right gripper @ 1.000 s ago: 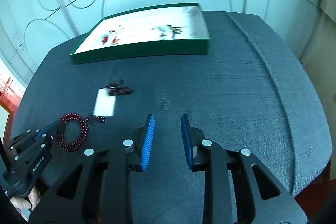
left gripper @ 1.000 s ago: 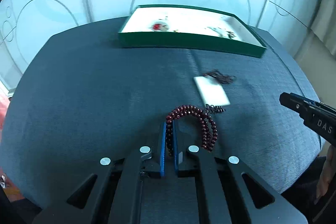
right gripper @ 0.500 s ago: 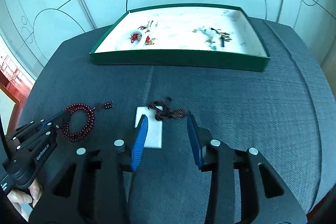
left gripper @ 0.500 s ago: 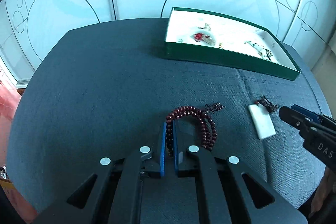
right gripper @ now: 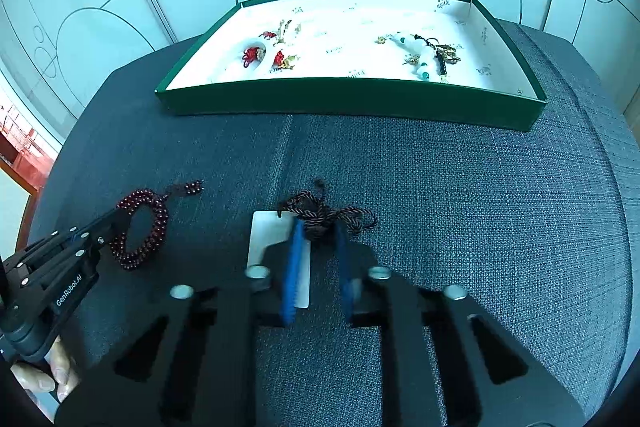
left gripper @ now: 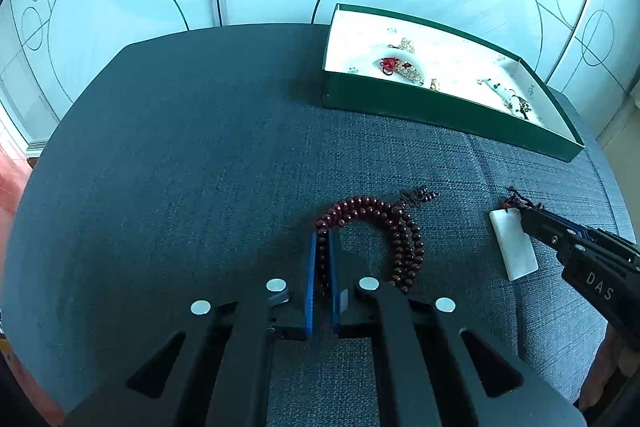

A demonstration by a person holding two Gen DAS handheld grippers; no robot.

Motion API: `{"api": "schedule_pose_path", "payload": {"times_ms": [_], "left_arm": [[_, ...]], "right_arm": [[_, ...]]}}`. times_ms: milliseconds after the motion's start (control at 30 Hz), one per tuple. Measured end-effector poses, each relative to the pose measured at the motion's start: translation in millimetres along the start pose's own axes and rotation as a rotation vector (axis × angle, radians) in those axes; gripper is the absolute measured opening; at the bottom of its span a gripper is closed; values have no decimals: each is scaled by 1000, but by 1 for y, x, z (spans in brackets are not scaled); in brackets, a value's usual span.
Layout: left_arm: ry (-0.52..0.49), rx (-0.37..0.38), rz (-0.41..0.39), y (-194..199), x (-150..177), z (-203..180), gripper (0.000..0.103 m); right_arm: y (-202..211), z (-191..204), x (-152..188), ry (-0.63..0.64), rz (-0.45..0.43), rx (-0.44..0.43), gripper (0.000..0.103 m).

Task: Organize jewelry
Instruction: 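Grasp the black cord of the jade card pendant with the right gripper and lift, then carry the bead mala into the box while the right carries the jade pendant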

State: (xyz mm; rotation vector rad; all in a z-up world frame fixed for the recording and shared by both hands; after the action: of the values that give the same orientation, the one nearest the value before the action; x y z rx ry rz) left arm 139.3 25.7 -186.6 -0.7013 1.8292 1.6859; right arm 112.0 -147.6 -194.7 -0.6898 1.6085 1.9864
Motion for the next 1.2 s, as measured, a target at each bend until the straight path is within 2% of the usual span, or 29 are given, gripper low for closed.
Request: {"api": "schedule_pose_path", "payload": {"times_ms": [133,433,1200], "left_arm": [[-1,-1,-1,0,0,-1,6],[-10,5,-19,4,-6,-8,5],[-45,59,-117,42,-34,-45,5]], "right_arm": [[0,-2,3,0,5,1,5],[26,-15,-19,-6,-107,31,4],[70,-13,-33,5,-205,7,4]]}}
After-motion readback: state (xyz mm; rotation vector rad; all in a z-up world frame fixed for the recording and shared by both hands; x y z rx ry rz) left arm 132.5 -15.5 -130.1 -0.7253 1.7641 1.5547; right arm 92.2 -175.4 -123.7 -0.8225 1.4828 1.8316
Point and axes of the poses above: each gripper's, at about its wrist camera, not at the fingertips, and y roughly against the way its jaws point, z to its left, x to its underside, the point moved 10 cm from there along -y, roughly the way its jaws point, and after that the axes turned 10 degrees about -z, right-handed, at the moved point
